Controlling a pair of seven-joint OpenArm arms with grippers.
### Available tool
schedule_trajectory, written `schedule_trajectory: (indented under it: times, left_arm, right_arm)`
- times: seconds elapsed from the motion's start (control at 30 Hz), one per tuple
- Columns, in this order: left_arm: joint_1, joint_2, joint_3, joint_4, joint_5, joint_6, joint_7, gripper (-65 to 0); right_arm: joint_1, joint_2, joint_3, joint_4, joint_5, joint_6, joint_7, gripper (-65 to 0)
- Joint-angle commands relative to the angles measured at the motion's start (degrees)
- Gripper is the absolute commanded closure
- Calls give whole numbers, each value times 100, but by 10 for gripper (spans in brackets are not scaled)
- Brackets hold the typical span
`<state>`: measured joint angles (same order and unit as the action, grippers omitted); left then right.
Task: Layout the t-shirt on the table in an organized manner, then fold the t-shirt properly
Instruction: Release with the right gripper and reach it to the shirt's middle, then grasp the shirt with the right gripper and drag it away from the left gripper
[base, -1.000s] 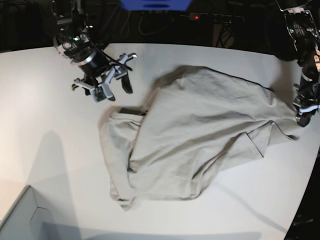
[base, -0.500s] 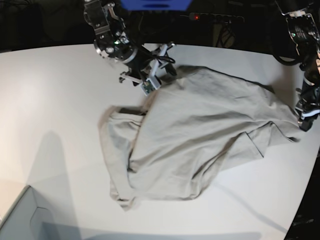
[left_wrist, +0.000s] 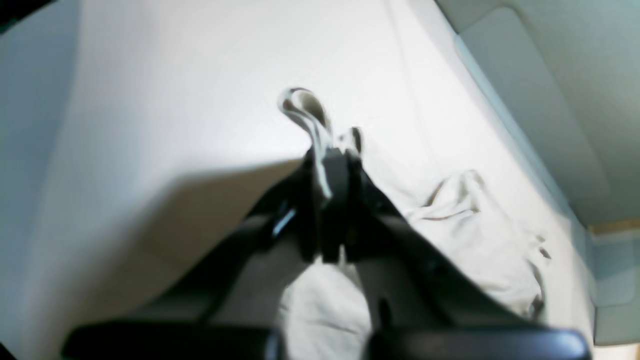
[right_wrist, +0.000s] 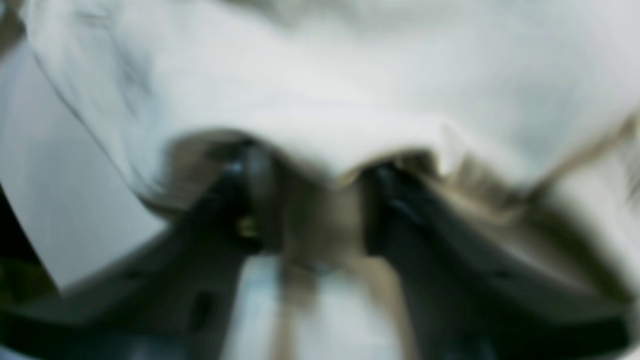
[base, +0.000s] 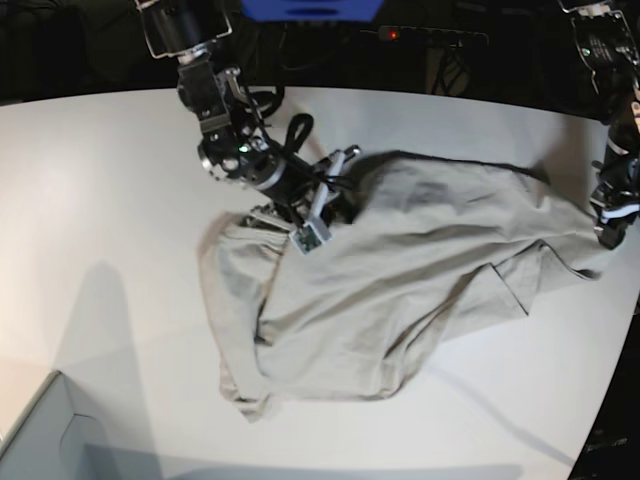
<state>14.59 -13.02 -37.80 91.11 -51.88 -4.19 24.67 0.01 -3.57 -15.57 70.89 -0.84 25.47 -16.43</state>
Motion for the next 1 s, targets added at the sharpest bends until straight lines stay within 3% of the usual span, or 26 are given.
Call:
schedule_trajectory:
  times: [0.0,0.2,0.53,0.63,0.97]
  left_arm:
    - [31,-101,-31,256,-47,-78,-124,0]
    - [286,-276,-330,1126,-56,-61,-124,0]
    - [418,-303,-1297,2032,-56,-87,-115,0]
    - [480,-303,-1262,2005,-47,-87,-115,0]
    - [436,-303,-954,1627,-12,-87,-115,0]
  right_arm:
    - [109,-43,-12,229,80,6,126,0]
    - [-243,230,23,1768,71,6,108,0]
    - [-357,1039,14,3667,62,6,-648,0]
    - [30,1039,-30,3385,62,6,-648,0]
    - [1753,608,-320,18,62,6,-630,-15]
